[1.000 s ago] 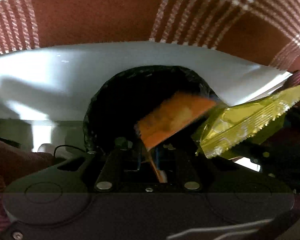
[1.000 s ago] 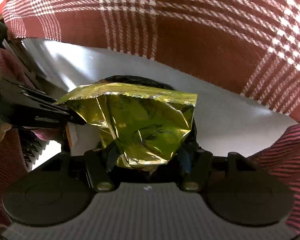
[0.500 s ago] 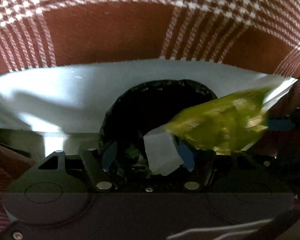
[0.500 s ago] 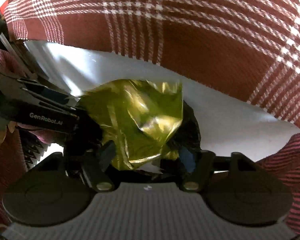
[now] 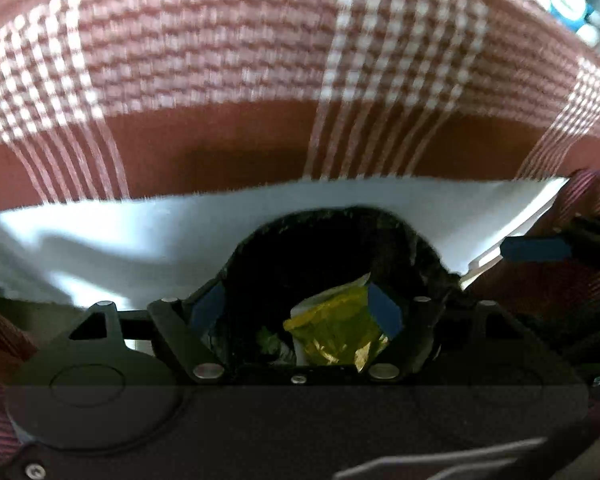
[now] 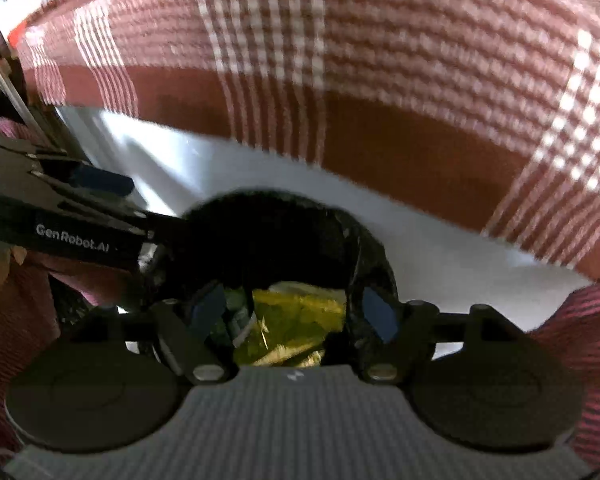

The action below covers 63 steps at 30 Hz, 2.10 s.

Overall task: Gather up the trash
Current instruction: 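Lower both grippers into the white bin and open them to release, then grasp the clear wrapper strip with the left gripper while the right gripper grasps the gold foil wrapper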

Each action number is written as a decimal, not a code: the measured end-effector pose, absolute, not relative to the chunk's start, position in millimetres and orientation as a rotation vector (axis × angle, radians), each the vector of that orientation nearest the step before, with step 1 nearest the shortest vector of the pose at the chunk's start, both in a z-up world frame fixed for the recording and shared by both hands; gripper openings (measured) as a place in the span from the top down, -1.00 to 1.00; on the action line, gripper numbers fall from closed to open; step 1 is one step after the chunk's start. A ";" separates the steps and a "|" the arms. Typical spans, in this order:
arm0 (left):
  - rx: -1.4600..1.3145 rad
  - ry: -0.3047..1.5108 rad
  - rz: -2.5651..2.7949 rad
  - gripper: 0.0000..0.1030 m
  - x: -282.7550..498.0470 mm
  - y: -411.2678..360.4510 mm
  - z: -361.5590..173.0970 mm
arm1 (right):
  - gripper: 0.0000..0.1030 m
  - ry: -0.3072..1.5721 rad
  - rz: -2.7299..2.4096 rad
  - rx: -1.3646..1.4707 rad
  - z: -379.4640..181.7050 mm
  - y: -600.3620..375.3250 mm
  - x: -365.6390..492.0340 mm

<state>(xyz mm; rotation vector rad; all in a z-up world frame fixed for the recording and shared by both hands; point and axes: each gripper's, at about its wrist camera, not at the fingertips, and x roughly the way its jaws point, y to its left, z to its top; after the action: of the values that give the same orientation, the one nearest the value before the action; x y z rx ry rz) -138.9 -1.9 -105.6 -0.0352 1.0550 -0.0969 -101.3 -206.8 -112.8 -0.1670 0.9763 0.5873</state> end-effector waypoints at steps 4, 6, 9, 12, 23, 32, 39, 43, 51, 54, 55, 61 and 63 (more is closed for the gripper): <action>-0.039 0.938 -0.147 -0.63 -144.8 5.1 -63.3 | -0.64 0.868 0.621 -0.108 -78.1 -213.3 -102.0; -0.041 0.856 -0.155 -0.69 -146.2 12.4 -39.0 | -0.64 0.801 0.639 -0.081 -55.9 -217.2 -100.4; -0.040 0.758 -0.145 -0.74 -140.6 23.3 -8.1 | -0.64 0.690 0.635 -0.074 -26.6 -220.6 -98.9; -0.044 0.673 -0.113 -0.74 -126.1 32.9 12.8 | -0.65 0.582 0.613 -0.076 -2.6 -226.0 -92.6; -0.085 0.516 0.000 -0.75 -32.7 49.6 33.1 | -0.70 0.427 0.336 -0.090 15.2 -244.8 -37.8; -0.014 0.585 -0.017 -0.74 55.2 42.0 9.3 | -0.71 0.513 0.299 -0.084 -5.0 -242.5 14.3; -0.010 0.618 -0.010 -0.17 86.1 33.7 -5.9 | -0.69 0.539 0.274 -0.056 -18.4 -241.1 34.0; 0.008 0.635 0.017 0.54 85.8 30.2 -13.1 | -0.22 0.520 0.286 -0.043 -20.4 -242.7 36.2; 0.004 0.606 -0.012 0.61 57.4 31.3 -6.5 | 0.30 0.462 0.297 -0.026 -13.8 -243.3 22.8; -0.018 0.593 -0.022 0.61 44.0 34.1 -0.3 | 0.30 0.450 0.308 -0.024 -10.1 -242.9 18.2; -0.015 0.587 -0.021 0.61 39.7 33.7 1.3 | 0.30 0.447 0.309 -0.022 -9.0 -242.7 16.4; -0.028 0.554 -0.025 0.61 10.6 34.2 12.1 | 0.31 0.428 0.324 -0.029 -4.0 -239.2 5.7; -0.034 0.562 -0.042 0.61 1.6 34.3 15.2 | 0.31 0.427 0.334 -0.036 -3.3 -237.3 1.9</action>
<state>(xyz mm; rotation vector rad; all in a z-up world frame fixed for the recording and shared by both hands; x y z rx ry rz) 1.6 34.3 15.2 -0.0344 0.5617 -0.0416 1.9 -237.3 -3.3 -0.0359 0.4266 0.3342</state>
